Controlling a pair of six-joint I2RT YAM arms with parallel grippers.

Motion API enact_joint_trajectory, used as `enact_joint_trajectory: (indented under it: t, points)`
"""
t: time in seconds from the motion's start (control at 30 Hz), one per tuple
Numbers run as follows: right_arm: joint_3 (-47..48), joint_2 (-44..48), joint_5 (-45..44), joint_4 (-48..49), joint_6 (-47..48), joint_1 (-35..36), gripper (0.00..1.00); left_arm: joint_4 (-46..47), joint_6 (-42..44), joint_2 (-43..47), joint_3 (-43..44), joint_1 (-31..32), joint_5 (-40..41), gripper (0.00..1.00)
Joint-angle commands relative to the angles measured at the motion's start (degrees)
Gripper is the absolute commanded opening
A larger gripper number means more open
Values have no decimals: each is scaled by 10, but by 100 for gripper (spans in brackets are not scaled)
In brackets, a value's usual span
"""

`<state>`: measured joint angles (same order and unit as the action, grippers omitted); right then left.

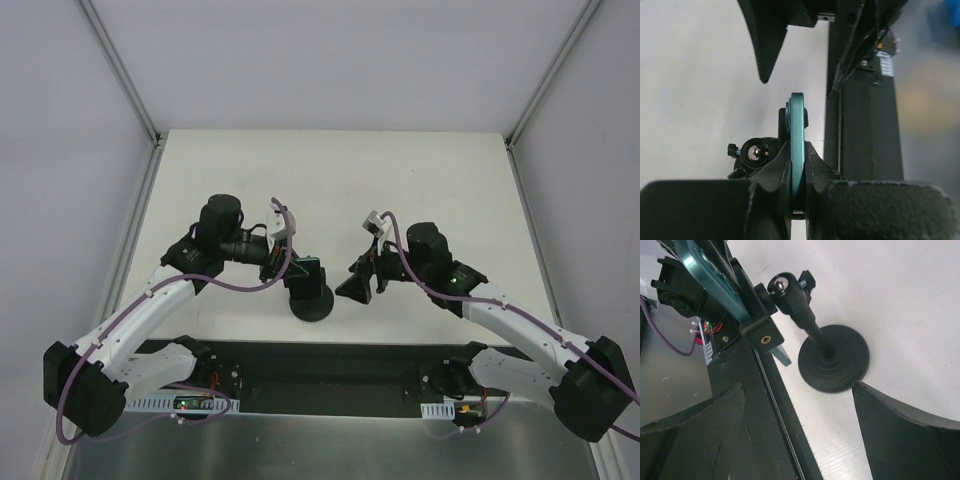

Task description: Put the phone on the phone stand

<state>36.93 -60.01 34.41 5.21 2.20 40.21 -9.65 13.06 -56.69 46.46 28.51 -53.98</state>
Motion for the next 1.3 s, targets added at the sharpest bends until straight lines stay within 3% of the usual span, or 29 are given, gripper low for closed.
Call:
enact_joint_trajectory:
  t: [0.0, 0.37, 0.7, 1.0, 1.2, 1.27]
  points:
    - [-9, 61, -8, -33, 13, -2, 90, 51, -4, -29, 60, 6, -177, 0]
    - [-44, 170, -22, -94, 12, -2, 90, 43, 51, -61, 74, 109, -103, 0]
    - [-41, 197, -26, -97, -2, -3, 90, 24, 68, -47, 60, 125, -68, 0]
    - [-34, 199, -28, -105, -4, -1, 91, 31, 69, -19, 50, 141, 49, 0]
    - [-32, 197, -29, -104, -4, -1, 91, 45, 50, -5, 34, 146, 59, 0]
    - [-29, 198, -28, -104, -5, -1, 91, 51, 34, -7, 33, 146, 59, 13]
